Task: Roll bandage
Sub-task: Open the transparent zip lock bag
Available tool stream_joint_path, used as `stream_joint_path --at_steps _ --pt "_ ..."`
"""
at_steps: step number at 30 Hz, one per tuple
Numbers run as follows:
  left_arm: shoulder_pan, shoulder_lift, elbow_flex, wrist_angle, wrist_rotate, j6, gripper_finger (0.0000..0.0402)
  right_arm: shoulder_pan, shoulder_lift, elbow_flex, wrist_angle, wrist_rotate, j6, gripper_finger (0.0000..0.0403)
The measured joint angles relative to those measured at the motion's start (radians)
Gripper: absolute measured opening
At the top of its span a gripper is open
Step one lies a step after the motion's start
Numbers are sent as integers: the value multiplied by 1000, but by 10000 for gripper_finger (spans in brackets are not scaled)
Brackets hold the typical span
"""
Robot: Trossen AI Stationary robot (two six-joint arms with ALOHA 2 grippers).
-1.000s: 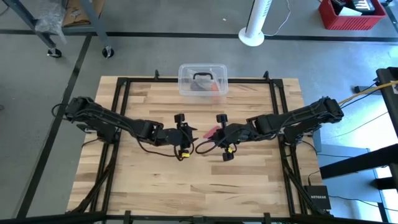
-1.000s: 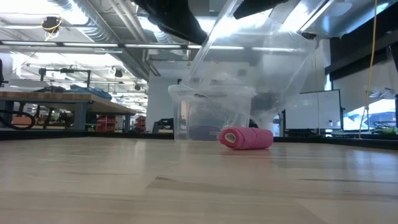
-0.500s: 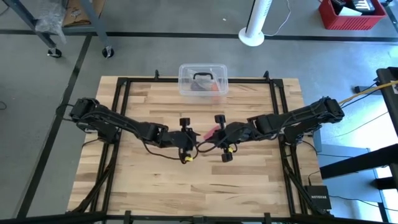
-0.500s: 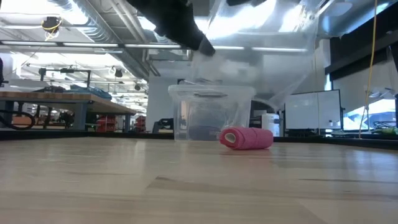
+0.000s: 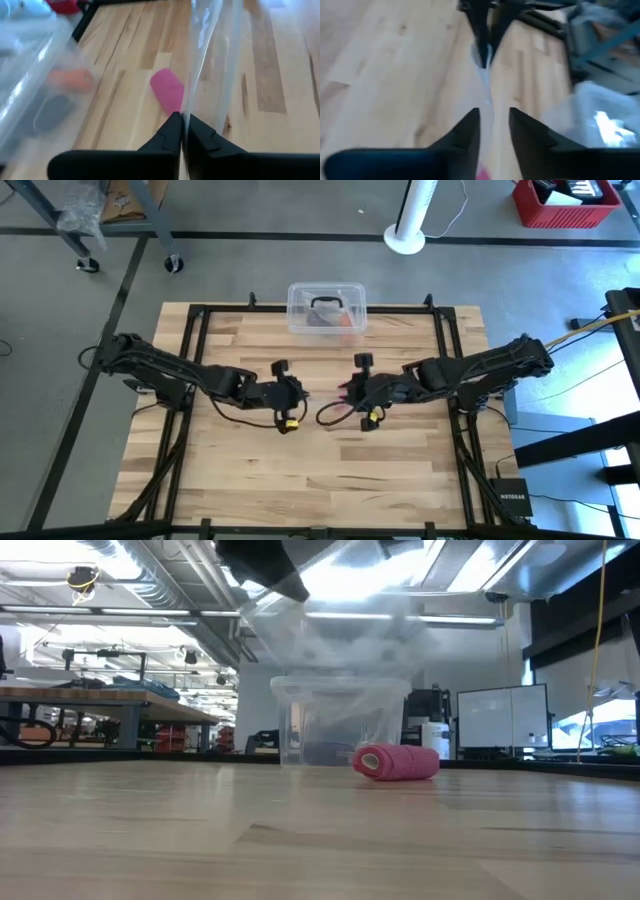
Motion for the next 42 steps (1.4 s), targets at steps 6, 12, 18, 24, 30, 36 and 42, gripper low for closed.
stream_joint_path --at_steps 6,12,18,24,30,36,42 --pt "17 -9 0 -61 -1 -139 3 52 -2 72 30 -24 -127 176" --pt "34 -8 0 -71 -2 -190 4 78 99 15 220 -103 -395 189" --pt "24 -7 0 -64 -2 -185 5 53 243 13 349 187 -604 190" --pt "28 -7 0 -66 0 -162 5 30 313 13 354 236 -667 181" --pt "26 -7 0 -62 4 -163 5 21 329 14 365 250 -651 135" --pt "21 -7 0 -64 3 -156 5 13 329 15 343 261 -606 79" --pt "22 -7 0 -101 -62 -167 5 -6 354 14 287 198 -466 9"
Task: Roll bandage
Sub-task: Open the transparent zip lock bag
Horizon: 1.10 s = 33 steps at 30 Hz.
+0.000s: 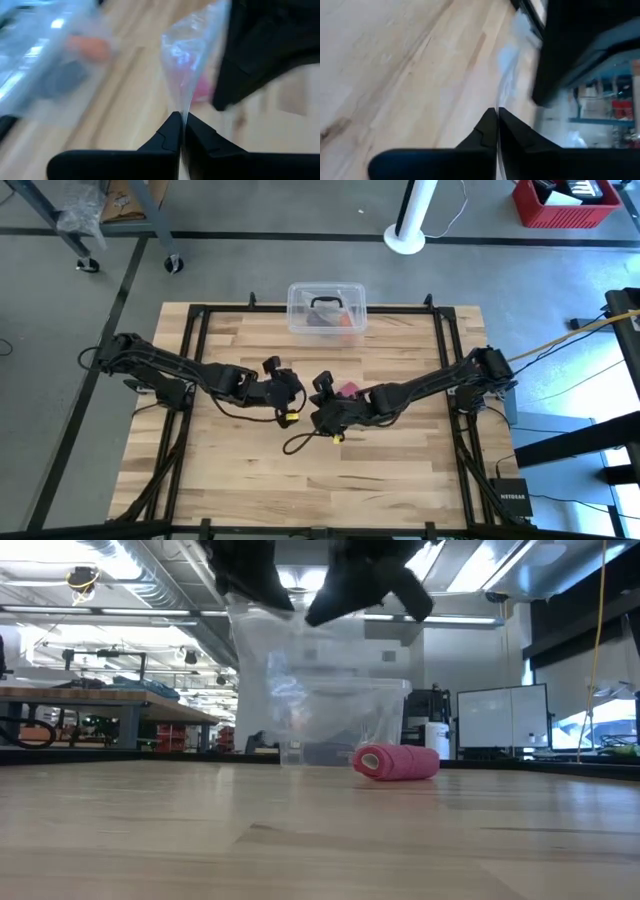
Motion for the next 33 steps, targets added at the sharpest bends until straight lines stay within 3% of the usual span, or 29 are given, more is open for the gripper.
stream_joint_path --at_steps 5,9,11,16,33 --pt "0 0 0 -37 -188 -23 3 1 57 0 35 -52 45 6" --pt "-8 0 -1 -27 -235 -6 2 -1 125 1 112 -65 97 8" --pt "-15 0 -1 -35 -212 -6 3 -9 160 2 140 -68 122 5" --pt "-10 15 -1 -53 -16 -52 5 -25 226 1 138 -102 248 6" --pt "45 123 -1 -103 31 -59 5 -38 254 -29 69 -179 276 5"
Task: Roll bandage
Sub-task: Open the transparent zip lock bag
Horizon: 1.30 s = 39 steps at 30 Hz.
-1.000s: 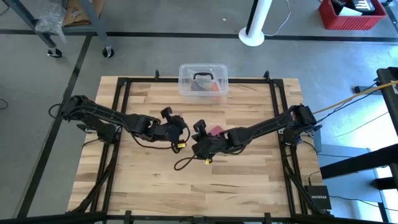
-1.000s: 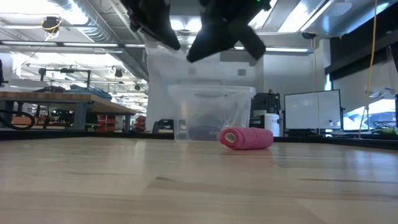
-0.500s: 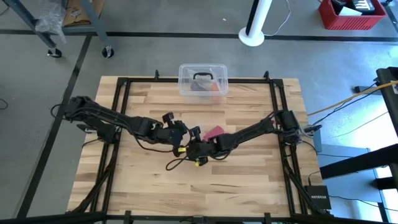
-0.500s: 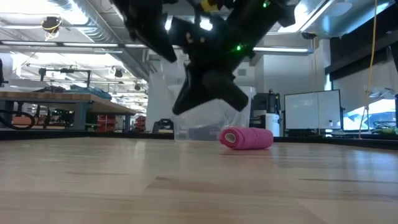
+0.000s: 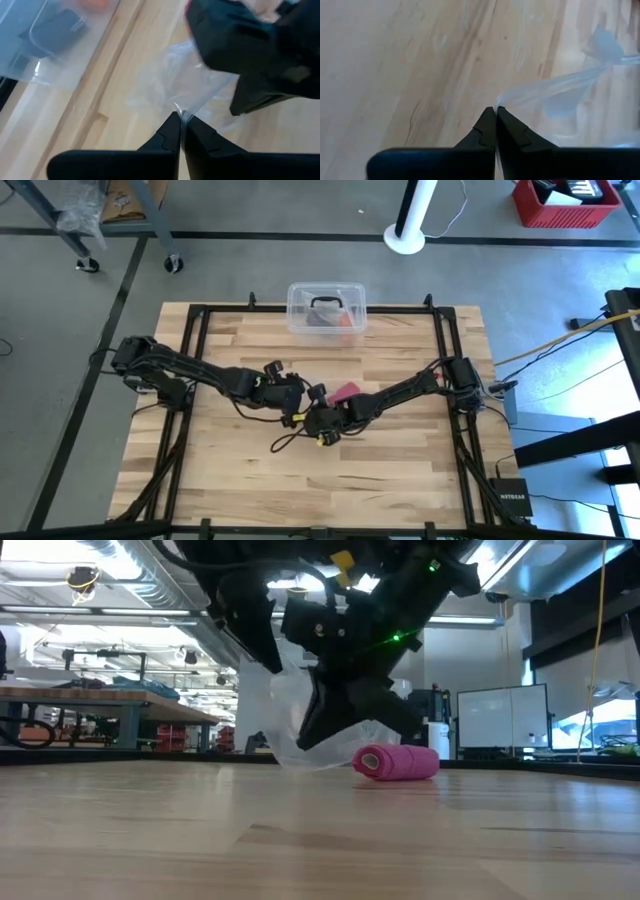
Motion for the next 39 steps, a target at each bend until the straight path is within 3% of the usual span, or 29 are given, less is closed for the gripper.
stream_joint_path --at_steps 5,15,20,23,28,39 --pt "0 0 0 7 -2 15 5 0 0 -1 7 7 76 25" --pt "0 0 0 1 -6 10 5 2 -5 2 -51 40 74 163" --pt "-2 0 0 -2 -5 8 5 2 -36 39 -166 1 52 204" --pt "-2 0 0 7 -5 10 5 11 -67 39 -172 -18 49 210" --pt "-2 0 0 29 -3 11 5 31 -103 39 -210 54 39 203" --pt "-2 0 0 31 0 3 5 104 -135 40 -234 30 -2 177"
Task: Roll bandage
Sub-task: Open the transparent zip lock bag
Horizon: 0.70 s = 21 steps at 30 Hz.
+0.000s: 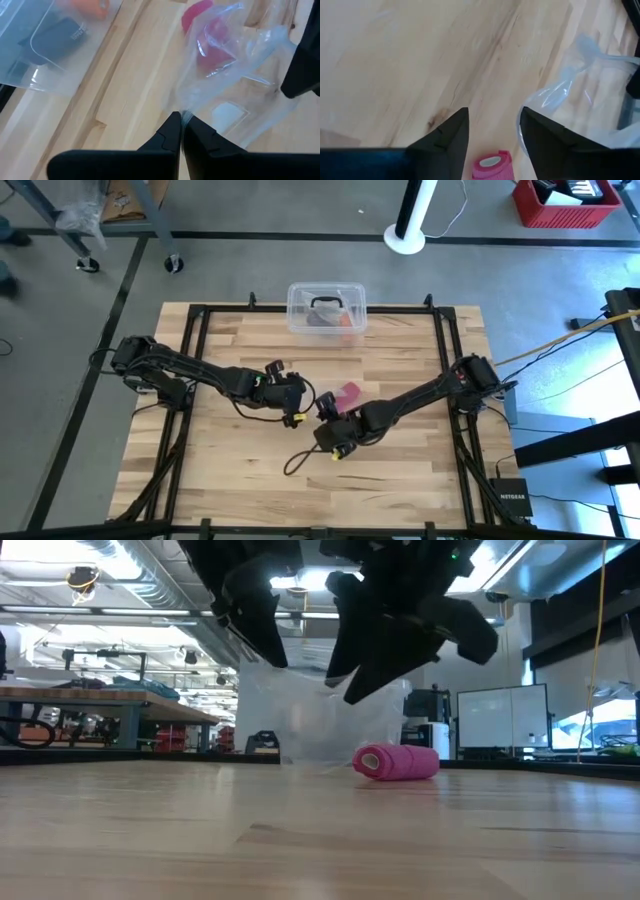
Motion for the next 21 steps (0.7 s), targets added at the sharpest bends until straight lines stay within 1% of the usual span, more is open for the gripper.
stream_joint_path --at_steps 4,8,12,17,21 --pt "0 0 0 0 0 -11 5 34 -7 0 -6 23 0 176" --pt "0 0 0 3 2 -13 5 43 -12 1 52 23 29 176" --pt "1 0 0 17 0 -12 5 19 -2 0 100 -16 69 180" --pt "1 0 0 23 -2 -6 5 -22 0 -18 162 -46 106 214" --pt "1 0 0 22 -2 1 5 -43 0 -23 155 -75 131 242"
